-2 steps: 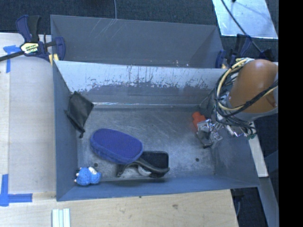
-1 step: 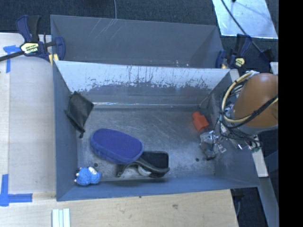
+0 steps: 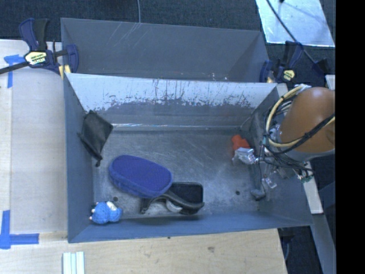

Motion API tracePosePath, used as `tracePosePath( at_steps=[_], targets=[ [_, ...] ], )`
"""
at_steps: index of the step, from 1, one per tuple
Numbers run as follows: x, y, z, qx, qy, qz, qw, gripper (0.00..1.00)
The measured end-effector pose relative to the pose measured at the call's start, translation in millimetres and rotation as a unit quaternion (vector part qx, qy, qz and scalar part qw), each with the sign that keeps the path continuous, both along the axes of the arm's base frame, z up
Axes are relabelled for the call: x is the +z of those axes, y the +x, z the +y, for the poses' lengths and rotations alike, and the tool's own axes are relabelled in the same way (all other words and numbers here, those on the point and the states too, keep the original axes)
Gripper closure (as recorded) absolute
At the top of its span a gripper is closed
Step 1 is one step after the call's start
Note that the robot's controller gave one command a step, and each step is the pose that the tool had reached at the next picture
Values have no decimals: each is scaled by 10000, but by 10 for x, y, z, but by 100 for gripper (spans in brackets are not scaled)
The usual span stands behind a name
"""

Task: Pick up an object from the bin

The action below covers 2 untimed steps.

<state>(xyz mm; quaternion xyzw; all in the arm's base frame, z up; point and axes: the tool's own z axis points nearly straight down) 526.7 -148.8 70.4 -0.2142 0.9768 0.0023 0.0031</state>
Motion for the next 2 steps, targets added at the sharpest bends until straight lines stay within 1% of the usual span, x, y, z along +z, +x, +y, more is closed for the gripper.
tracePosePath(
  at_steps=[1, 2],
  targets=[
    [558, 704, -35, 501, -41, -42, 9987, 0],
    [-31, 953, 99, 399, -9, 12, 9992, 0]
  ],
)
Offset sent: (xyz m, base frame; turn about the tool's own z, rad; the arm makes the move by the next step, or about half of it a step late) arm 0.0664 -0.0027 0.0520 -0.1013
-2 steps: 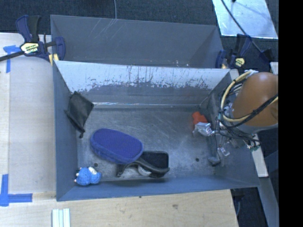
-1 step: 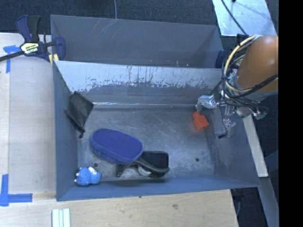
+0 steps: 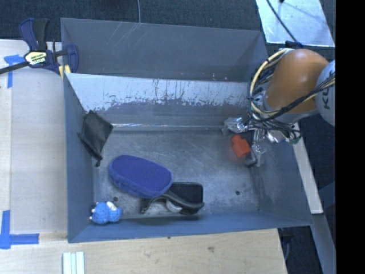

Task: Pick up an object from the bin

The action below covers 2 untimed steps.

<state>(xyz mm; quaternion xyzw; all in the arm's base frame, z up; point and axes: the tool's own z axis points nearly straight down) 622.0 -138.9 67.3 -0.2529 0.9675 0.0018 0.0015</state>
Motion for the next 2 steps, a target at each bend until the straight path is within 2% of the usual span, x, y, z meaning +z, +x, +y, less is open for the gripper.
tracePosePath(
  at_steps=[1, 2],
  targets=[
    [43, 11, -20, -13, -14, -26, 10000, 100],
    [1814, -262, 162, 97, -32, -53, 9999, 100]
  ],
)
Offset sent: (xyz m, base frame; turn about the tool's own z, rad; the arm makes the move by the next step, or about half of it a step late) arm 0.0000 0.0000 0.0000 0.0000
